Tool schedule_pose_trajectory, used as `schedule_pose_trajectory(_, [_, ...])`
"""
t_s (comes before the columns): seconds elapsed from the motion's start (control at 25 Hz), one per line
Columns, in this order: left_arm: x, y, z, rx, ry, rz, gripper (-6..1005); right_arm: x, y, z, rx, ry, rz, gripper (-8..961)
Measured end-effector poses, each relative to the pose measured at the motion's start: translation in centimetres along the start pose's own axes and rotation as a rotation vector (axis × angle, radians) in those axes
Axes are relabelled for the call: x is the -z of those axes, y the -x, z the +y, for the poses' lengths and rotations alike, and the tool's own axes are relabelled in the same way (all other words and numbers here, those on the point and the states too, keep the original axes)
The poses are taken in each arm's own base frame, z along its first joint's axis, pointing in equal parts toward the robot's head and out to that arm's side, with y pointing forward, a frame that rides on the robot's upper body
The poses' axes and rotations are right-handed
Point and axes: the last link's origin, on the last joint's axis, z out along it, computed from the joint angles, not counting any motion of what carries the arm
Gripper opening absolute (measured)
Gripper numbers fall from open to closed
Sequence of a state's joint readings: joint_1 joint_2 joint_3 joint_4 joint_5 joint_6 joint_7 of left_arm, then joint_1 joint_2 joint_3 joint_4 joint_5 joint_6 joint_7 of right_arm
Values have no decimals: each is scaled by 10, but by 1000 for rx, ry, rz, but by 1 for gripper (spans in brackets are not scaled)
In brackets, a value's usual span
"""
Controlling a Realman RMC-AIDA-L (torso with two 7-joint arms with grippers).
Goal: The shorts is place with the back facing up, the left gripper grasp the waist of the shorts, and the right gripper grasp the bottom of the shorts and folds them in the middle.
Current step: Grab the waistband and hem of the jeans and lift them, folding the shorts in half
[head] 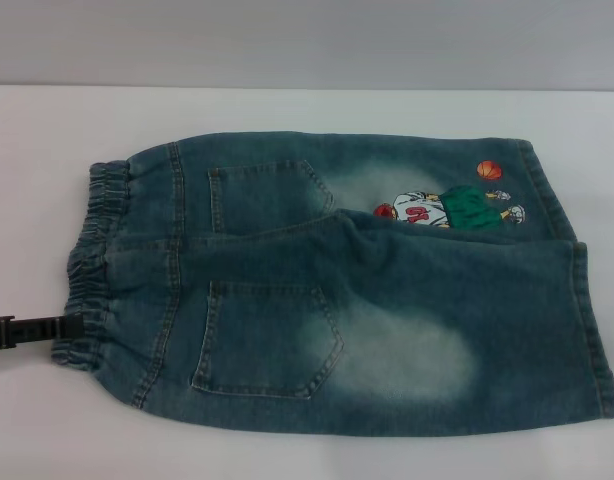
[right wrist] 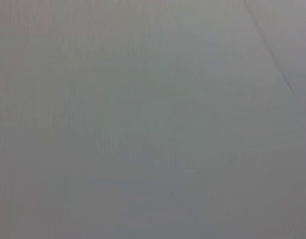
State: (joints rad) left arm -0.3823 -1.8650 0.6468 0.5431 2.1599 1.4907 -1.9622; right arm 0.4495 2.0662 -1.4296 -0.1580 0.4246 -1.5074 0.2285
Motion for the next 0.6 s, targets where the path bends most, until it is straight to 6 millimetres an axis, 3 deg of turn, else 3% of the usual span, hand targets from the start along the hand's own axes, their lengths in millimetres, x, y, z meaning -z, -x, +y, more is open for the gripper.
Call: schedule_pose_trajectory(0.6, [-1, -5, 10, 58, 53, -26, 712, 0, -1, -1, 0, -4, 7, 469])
